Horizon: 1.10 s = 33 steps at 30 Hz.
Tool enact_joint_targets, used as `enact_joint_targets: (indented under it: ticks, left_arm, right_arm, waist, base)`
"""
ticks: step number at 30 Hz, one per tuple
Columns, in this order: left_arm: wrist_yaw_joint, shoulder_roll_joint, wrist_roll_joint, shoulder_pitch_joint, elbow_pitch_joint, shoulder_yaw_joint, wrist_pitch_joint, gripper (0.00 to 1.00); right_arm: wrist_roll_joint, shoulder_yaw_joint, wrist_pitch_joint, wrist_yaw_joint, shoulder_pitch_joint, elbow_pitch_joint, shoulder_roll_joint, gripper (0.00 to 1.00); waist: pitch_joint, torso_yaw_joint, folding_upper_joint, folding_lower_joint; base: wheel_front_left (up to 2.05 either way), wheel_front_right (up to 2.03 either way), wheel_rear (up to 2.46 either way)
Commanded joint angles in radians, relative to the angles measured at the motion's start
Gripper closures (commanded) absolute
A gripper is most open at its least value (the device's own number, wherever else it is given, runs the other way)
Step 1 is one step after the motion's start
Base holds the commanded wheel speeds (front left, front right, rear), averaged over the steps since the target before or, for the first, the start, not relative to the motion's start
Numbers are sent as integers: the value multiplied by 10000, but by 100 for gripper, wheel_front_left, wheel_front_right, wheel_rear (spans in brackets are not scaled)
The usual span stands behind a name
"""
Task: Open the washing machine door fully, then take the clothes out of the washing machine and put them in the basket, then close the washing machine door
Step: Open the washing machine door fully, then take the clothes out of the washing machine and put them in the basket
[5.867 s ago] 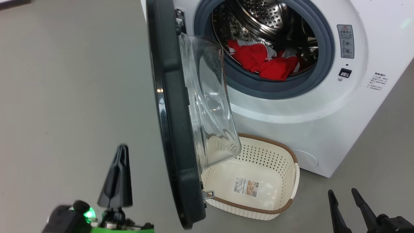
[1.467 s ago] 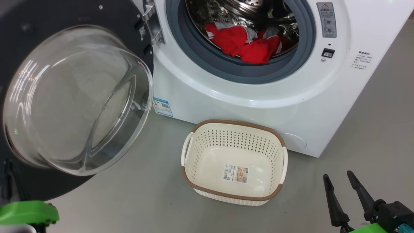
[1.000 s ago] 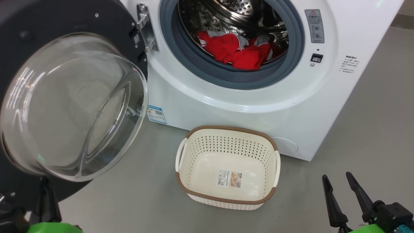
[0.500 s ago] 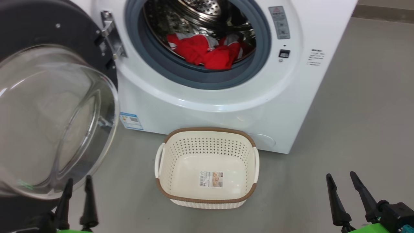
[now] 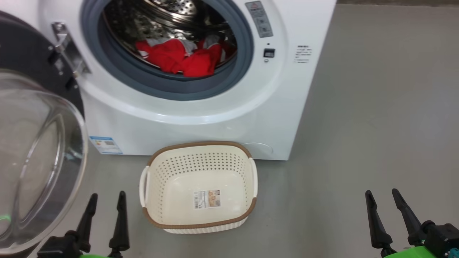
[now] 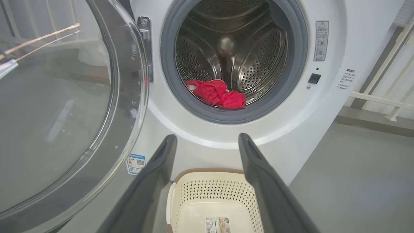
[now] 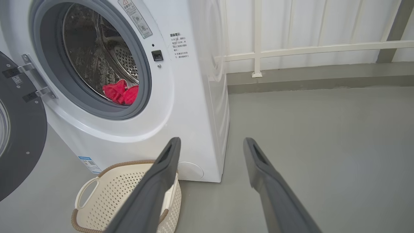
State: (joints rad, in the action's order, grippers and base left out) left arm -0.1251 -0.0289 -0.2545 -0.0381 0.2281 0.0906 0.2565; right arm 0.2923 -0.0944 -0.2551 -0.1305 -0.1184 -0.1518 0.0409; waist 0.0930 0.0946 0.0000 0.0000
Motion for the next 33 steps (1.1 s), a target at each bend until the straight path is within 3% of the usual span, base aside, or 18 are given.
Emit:
enact_joint_targets:
  ticks: [1, 14, 33]
  left_arm:
    - [-55, -214, 104, 20, -333, 169, 53, 0]
    - [-55, -221, 103, 369, -674, -811, 53, 0]
    - [-55, -243, 51, 316, -828, -790, 53, 0]
  right_arm:
    - [62, 140, -67, -2, 428, 196, 112, 0]
    - [78, 30, -67, -2, 286, 207, 101, 0]
    - [66, 14, -67, -2, 319, 234, 96, 0]
  waist:
    - [26, -405, 0, 0]
    - [-72, -1189, 0, 0]
    - [-20, -1165, 0, 0]
  base:
    - [0, 0, 0]
    - [0, 0, 0]
    - [0, 0, 0]
